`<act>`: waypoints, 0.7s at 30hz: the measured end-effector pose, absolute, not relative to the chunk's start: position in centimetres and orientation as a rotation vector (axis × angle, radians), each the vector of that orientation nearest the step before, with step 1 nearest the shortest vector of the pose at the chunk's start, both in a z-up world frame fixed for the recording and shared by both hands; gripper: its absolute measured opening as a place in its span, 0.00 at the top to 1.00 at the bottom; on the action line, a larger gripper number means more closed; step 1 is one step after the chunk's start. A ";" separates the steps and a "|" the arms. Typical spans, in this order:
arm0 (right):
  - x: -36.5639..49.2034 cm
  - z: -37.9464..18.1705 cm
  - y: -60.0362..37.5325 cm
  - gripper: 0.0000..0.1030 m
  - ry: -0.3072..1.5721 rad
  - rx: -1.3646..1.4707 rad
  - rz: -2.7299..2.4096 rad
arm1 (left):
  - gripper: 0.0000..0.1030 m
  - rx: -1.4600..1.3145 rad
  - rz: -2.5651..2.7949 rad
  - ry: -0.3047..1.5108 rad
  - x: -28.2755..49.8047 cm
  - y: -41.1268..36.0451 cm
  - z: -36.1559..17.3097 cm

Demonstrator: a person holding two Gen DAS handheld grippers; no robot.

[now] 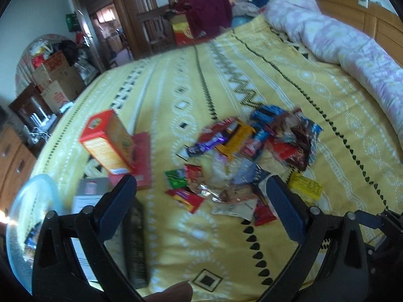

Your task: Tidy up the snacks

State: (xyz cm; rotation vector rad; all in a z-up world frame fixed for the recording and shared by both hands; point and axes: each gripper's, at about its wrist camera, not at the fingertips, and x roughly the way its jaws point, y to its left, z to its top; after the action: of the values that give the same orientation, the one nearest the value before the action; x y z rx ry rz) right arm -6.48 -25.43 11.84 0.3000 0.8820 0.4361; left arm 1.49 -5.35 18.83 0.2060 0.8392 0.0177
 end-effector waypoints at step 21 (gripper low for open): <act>-5.2 3.1 -27.6 0.35 0.990 0.192 0.323 | 0.00 -0.026 -0.139 1.066 0.6 -4.5 3.0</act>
State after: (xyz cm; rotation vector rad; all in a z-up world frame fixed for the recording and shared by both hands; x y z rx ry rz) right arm -5.19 -27.56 3.14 0.1925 0.9901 0.3228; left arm 0.64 -4.55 3.05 -0.0263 1.0660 -0.1395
